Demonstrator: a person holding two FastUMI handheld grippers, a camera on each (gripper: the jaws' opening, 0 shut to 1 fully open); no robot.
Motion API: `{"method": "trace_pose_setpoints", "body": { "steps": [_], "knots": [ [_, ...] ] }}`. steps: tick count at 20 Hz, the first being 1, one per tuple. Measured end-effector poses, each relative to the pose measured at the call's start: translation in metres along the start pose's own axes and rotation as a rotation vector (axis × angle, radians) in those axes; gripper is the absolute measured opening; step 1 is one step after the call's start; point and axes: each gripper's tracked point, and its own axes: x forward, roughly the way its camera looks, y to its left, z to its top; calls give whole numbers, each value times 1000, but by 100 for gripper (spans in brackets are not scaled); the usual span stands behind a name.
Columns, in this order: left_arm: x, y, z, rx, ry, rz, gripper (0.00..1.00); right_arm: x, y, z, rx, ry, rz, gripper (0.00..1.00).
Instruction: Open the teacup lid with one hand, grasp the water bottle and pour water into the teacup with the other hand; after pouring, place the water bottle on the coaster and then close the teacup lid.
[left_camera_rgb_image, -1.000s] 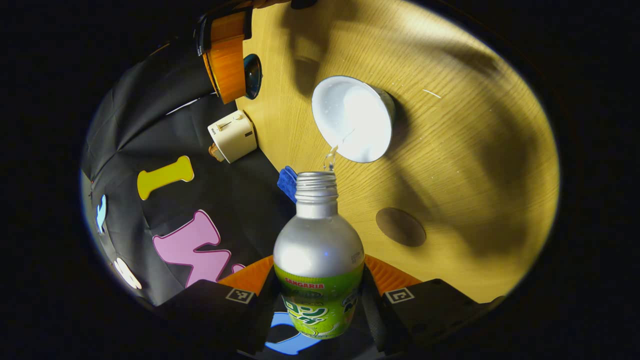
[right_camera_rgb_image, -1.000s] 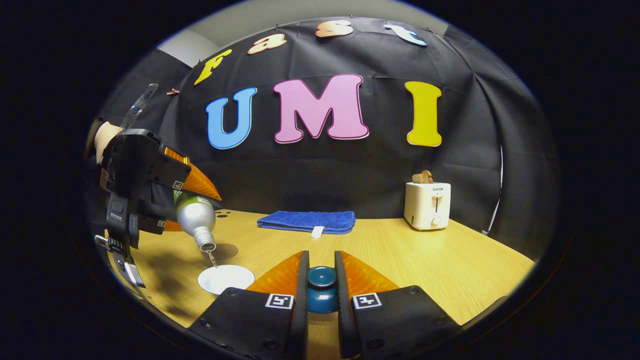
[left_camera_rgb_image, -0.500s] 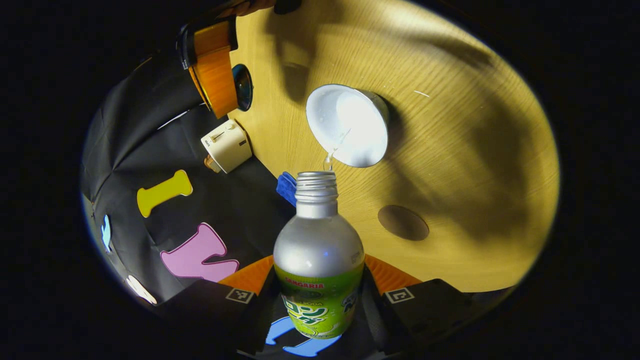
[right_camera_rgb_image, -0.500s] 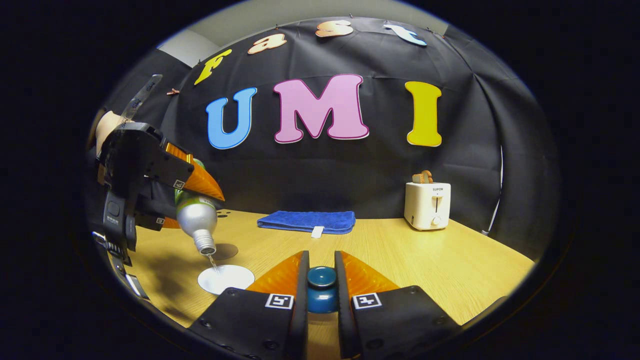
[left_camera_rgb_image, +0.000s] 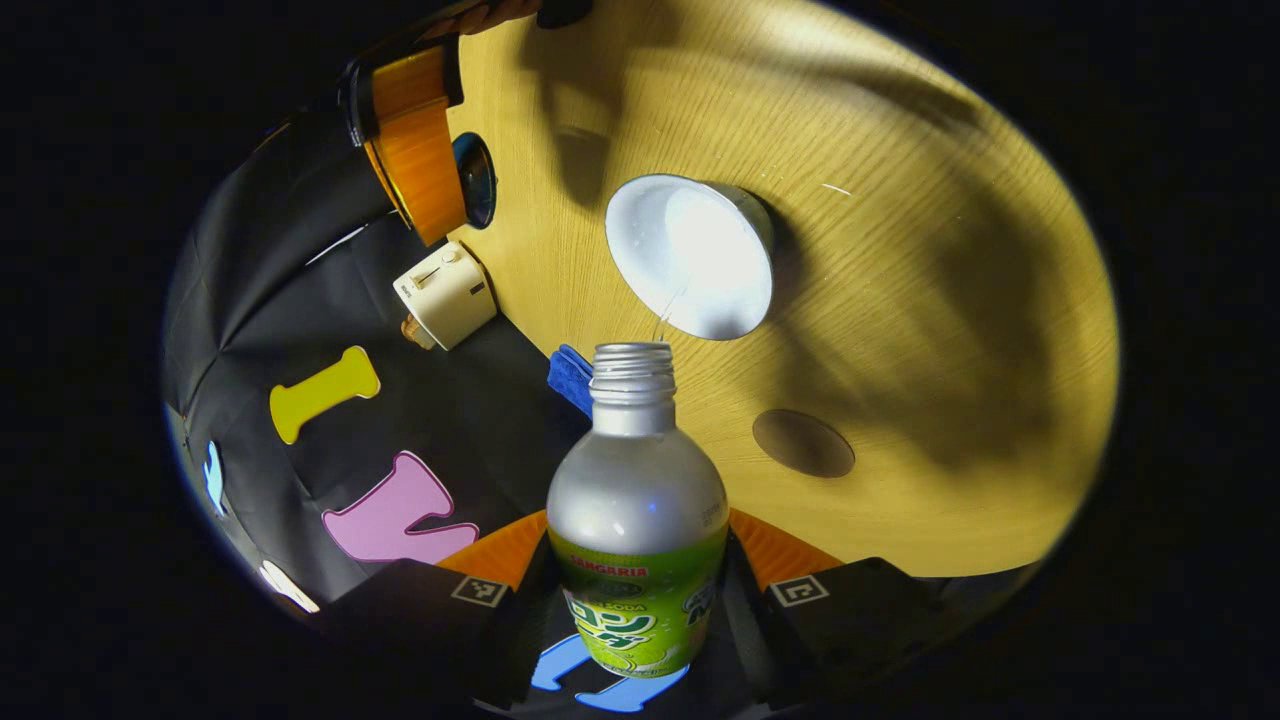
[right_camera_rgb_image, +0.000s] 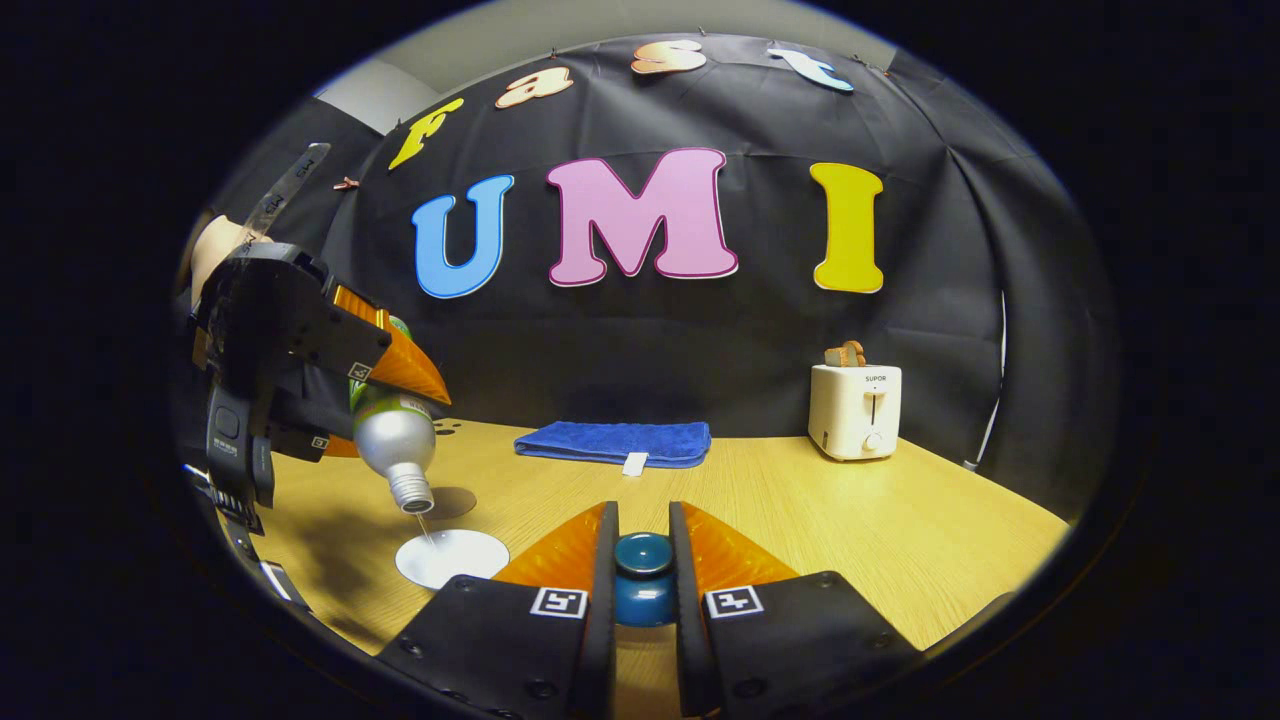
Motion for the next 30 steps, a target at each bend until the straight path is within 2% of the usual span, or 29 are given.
{"method": "trace_pose_setpoints", "body": {
  "steps": [12, 19, 22, 24, 26, 29, 30],
  "knots": [
    [-6, 0, 2, -2, -1, 2, 82, 0, 0, 0, 0, 1, 3, 28],
    [-7, -4, 0, -71, -17, 25, 82, -2, 2, 0, 0, 1, 11, 28],
    [-9, -6, -5, -162, -32, 50, 81, -2, 2, 0, 0, 1, 11, 28],
    [-7, -8, -10, -275, -42, 86, 82, -2, 2, 0, 0, 1, 11, 28],
    [-10, -6, -20, -442, -61, 136, 82, -2, 2, 0, 0, 1, 11, 28],
    [-17, -10, -39, -736, -62, 239, 81, -2, 2, 0, -1, 1, 12, 28],
    [-17, -16, -42, -844, -66, 252, 81, -2, 2, 1, 0, 1, 11, 28]
  ]
}}
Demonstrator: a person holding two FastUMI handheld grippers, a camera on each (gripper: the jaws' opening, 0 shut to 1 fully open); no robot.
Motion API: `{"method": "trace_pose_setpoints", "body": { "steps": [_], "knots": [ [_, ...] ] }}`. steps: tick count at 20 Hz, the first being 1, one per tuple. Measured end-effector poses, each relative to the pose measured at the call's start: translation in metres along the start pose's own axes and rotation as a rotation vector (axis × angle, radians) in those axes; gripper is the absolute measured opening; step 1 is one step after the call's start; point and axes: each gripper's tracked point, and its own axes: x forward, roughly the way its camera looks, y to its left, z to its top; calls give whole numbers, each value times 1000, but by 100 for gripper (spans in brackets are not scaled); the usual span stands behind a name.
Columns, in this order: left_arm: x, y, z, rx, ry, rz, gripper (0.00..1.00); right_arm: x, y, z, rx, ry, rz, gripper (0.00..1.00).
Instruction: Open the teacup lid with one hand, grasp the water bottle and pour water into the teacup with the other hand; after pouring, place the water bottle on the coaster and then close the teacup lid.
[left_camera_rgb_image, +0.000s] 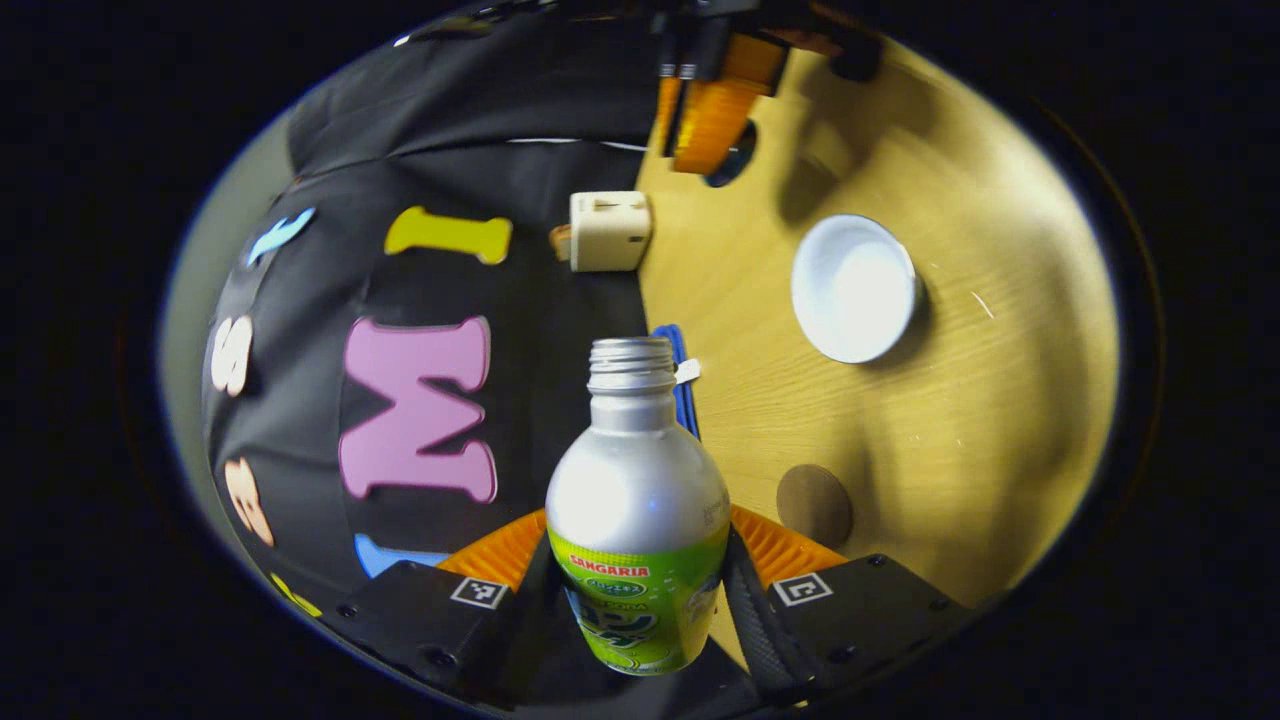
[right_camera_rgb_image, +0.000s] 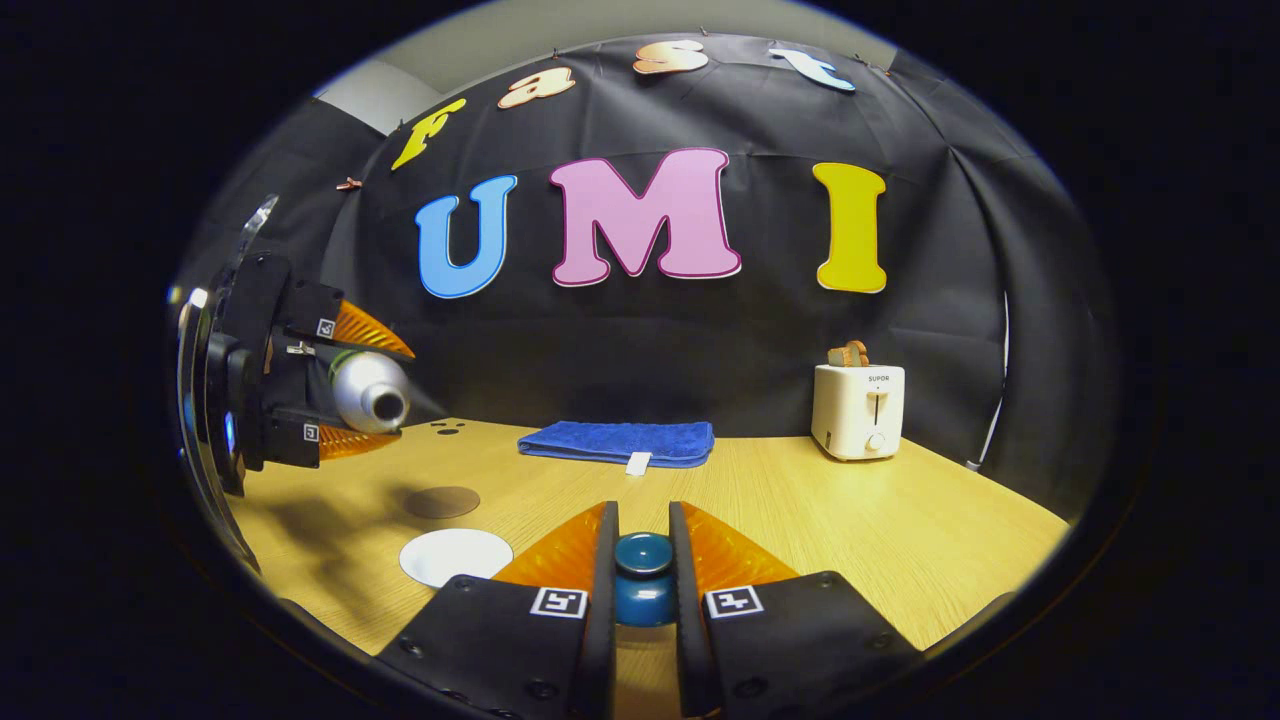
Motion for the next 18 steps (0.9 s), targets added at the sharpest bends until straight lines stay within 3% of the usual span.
{"method": "trace_pose_setpoints", "body": {
  "steps": [3, 6, 10, 14, 18],
  "knots": [
    [-1, -7, -18, -308, 6, 53, 80, 0, 0, -1, 0, 0, 0, 28],
    [2, -7, -45, -595, 13, 165, 80, 0, 0, 0, 0, 0, 0, 28],
    [15, 4, -58, -988, -40, 249, 80, 0, 0, 0, 0, 0, 0, 28],
    [25, 12, -61, -1266, -111, 251, 79, 0, 0, 0, 0, 0, 0, 28],
    [39, 11, -55, -1434, -188, 221, 79, 0, 0, -1, -1, 0, 0, 28]
  ]
}}
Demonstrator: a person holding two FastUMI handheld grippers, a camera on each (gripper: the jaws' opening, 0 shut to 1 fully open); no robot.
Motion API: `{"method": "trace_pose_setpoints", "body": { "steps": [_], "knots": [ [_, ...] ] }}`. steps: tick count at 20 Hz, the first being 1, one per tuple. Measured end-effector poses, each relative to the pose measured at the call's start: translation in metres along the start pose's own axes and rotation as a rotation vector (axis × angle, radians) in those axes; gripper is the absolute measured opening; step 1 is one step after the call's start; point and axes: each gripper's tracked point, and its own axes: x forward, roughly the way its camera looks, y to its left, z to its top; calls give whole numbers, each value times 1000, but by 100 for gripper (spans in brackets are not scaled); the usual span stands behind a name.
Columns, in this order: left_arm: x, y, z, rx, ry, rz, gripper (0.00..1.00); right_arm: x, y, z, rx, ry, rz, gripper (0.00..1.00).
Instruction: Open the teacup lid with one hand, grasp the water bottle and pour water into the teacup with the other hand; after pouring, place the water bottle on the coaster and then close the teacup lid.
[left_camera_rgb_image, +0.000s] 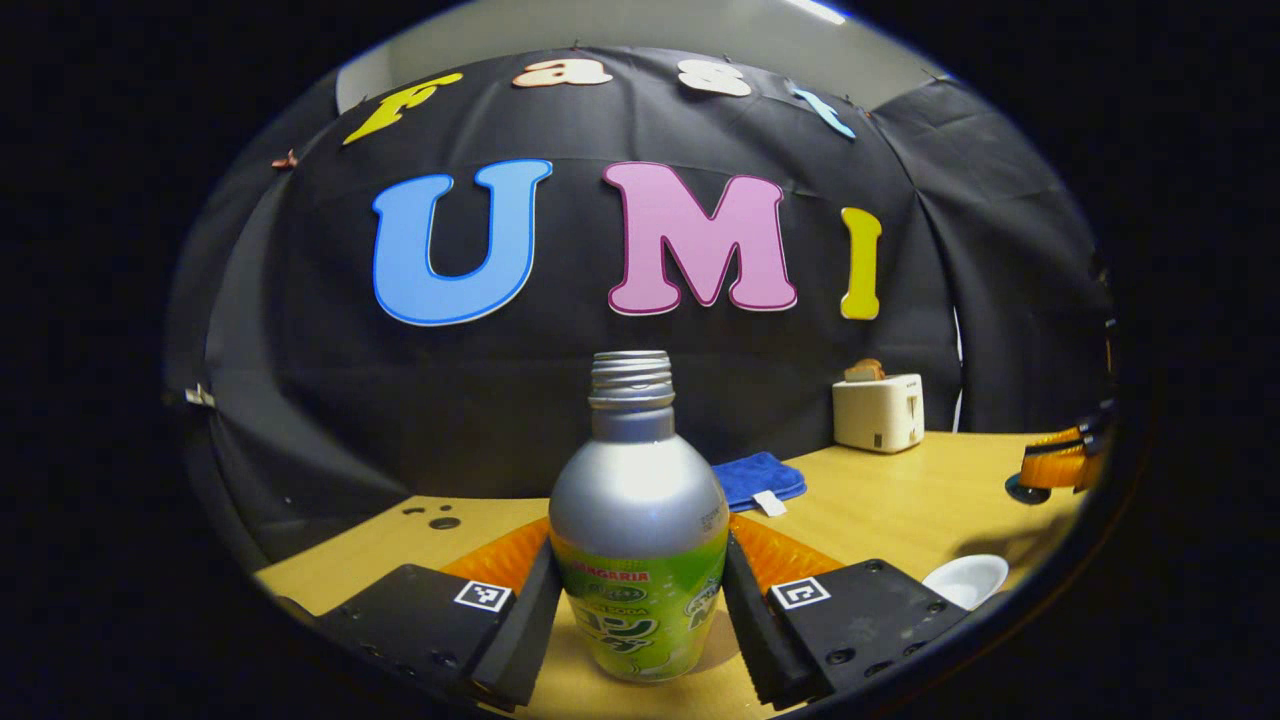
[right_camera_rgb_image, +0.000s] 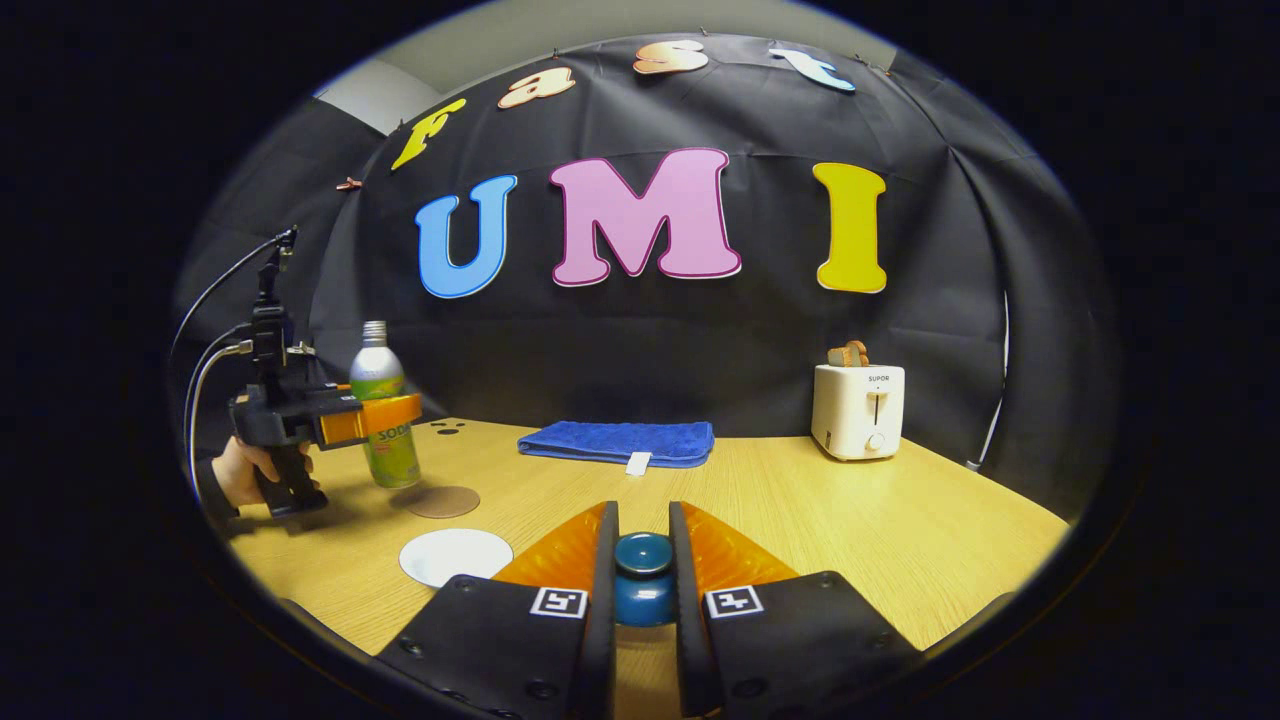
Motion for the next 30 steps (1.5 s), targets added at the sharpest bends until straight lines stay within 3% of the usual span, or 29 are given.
{"method": "trace_pose_setpoints", "body": {
  "steps": [3, 7, 17, 22, 30],
  "knots": [
    [14, 0, -18, -60, 28, -3, 80, 0, 0, 0, 0, 0, 0, 28],
    [36, 1, -33, -52, 50, -9, 80, 0, 0, 0, 0, 0, 0, 28],
    [34, -3, -47, -36, 104, -13, 84, 0, 0, 0, 0, 0, 0, 28],
    [18, -1, -43, -23, 105, -8, 98, -1, 0, 0, 0, 1, 0, 28],
    [-34, -8, -32, -25, 73, -28, 98, -1, 0, 0, 0, 0, -1, 28]
  ]
}}
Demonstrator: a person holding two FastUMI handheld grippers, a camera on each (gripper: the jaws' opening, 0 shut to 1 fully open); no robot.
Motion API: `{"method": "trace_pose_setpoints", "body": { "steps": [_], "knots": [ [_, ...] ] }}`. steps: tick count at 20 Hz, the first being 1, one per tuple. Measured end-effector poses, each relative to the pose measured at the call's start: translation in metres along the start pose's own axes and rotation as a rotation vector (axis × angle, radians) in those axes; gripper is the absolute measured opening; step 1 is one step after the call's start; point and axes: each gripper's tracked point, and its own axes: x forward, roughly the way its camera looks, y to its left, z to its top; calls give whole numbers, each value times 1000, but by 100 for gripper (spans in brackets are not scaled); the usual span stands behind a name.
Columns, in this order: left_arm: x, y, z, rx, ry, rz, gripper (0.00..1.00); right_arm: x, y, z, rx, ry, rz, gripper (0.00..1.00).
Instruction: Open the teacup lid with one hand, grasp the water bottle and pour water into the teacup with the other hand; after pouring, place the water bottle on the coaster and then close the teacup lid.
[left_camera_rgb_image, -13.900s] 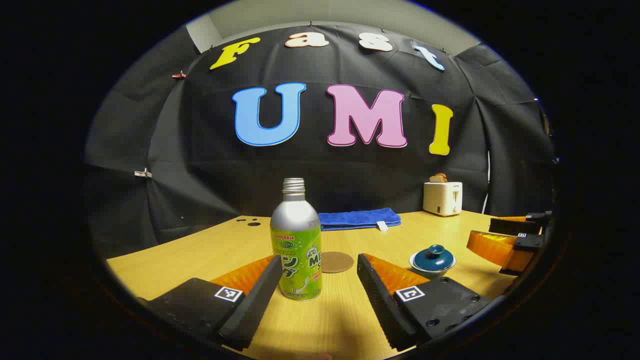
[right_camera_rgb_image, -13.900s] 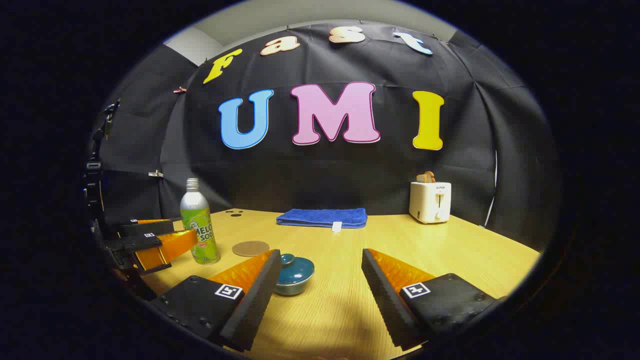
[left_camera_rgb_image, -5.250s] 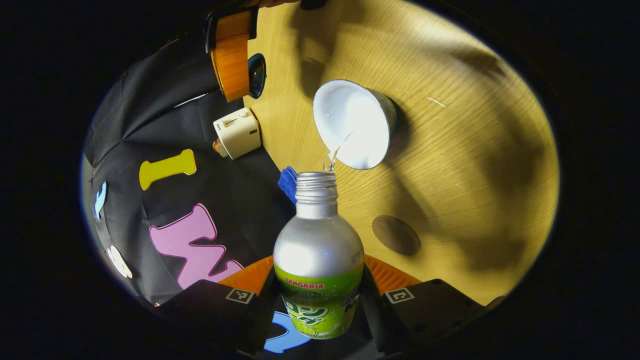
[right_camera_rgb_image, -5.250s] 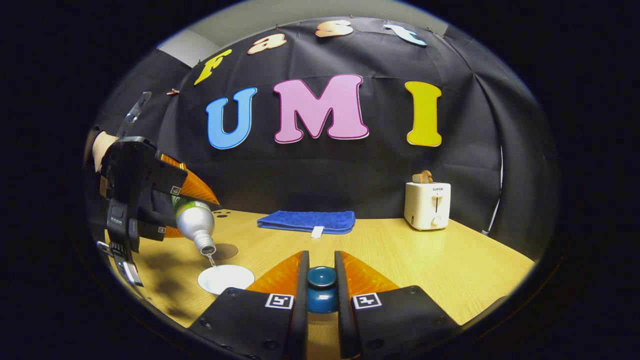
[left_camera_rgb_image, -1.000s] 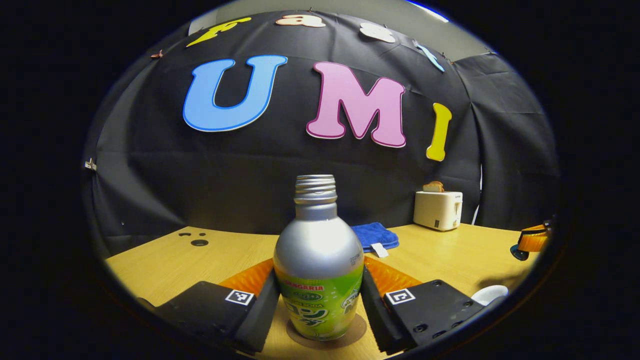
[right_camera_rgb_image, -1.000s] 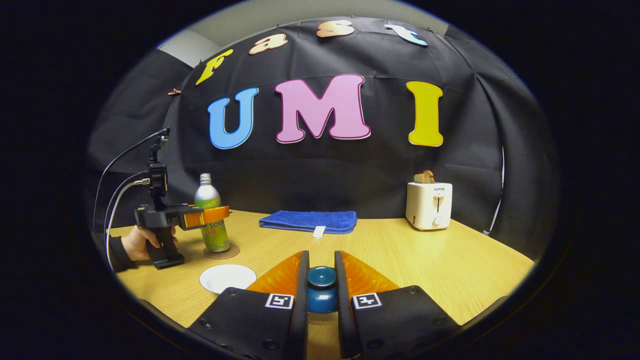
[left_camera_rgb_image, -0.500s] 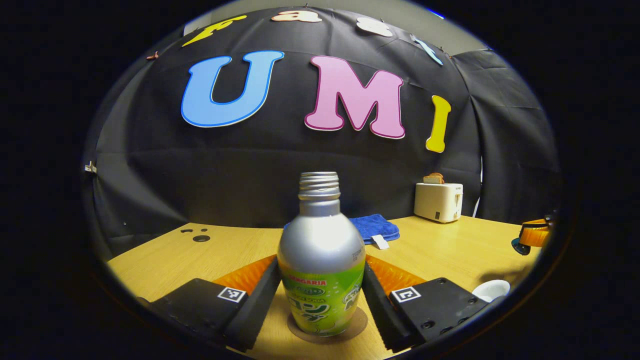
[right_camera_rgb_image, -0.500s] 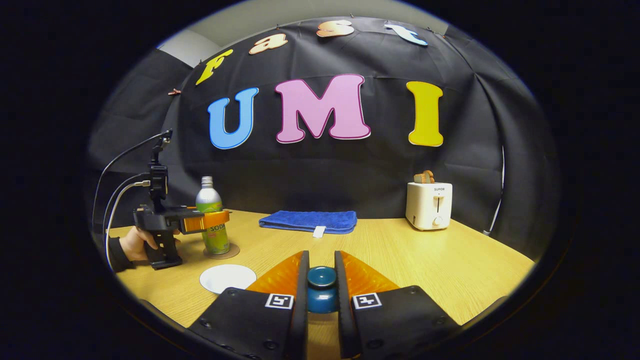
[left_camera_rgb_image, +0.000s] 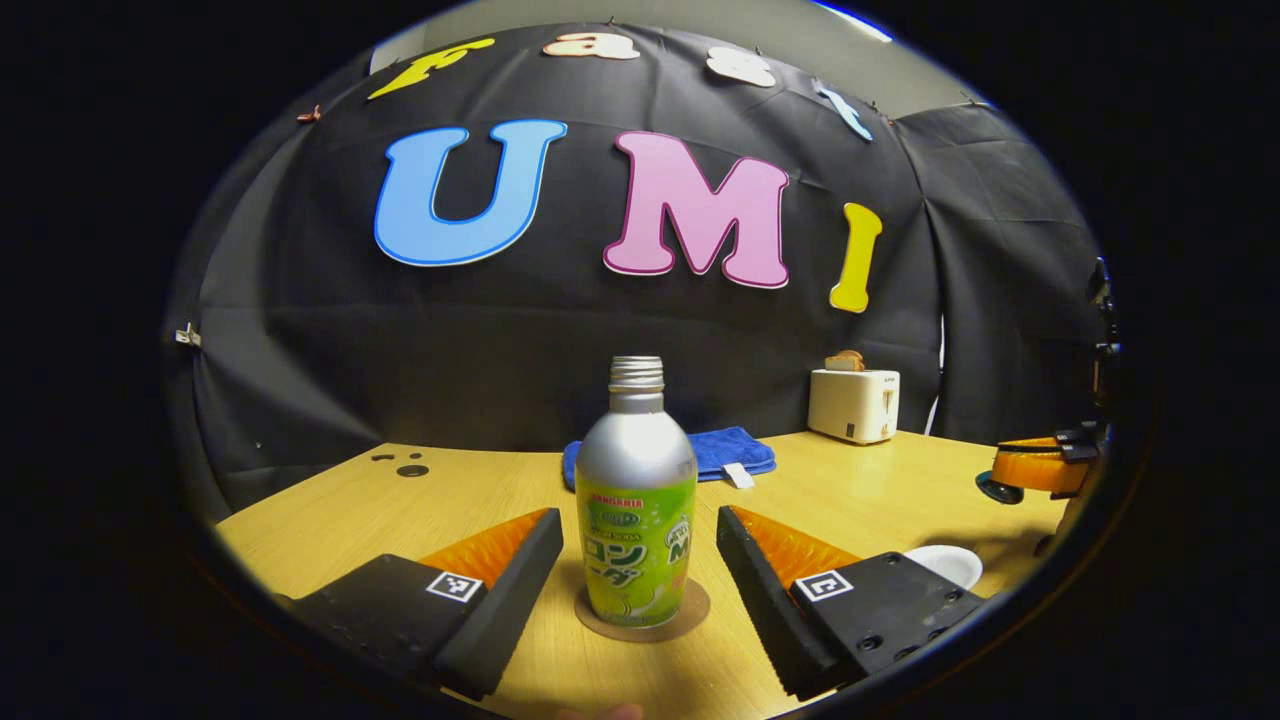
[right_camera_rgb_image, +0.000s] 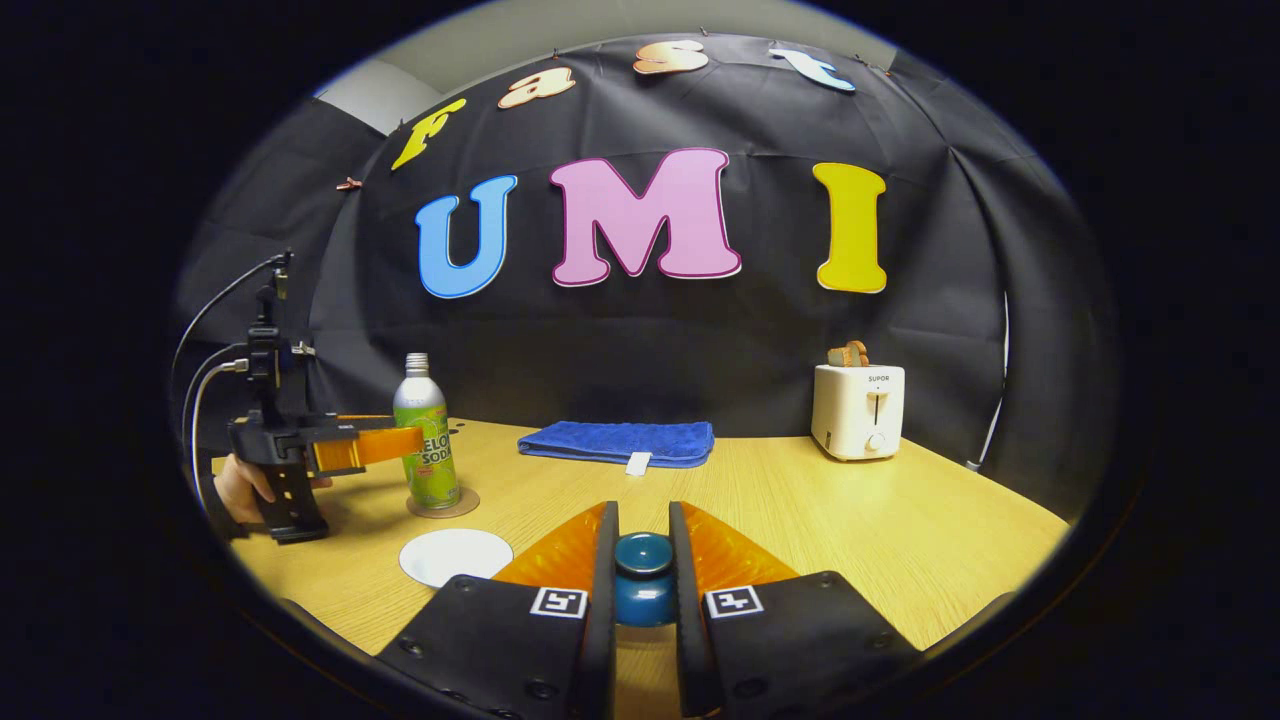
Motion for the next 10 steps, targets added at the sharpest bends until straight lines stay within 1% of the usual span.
{"method": "trace_pose_setpoints", "body": {
  "steps": [4, 6, 8, 10],
  "knots": [
    [-27, 0, 0, 21, -30, 20, 98, 1, -1, 0, 0, 0, 0, 28],
    [-32, 3, -8, 19, -7, 29, 97, 1, -3, 0, 0, -1, -10, 28],
    [-39, 3, -8, 16, -17, 36, 98, 1, -9, 0, 0, -3, -38, 28],
    [-40, 8, -13, 12, 16, 44, 97, 0, -6, 1, 1, -3, -34, 28]
  ]
}}
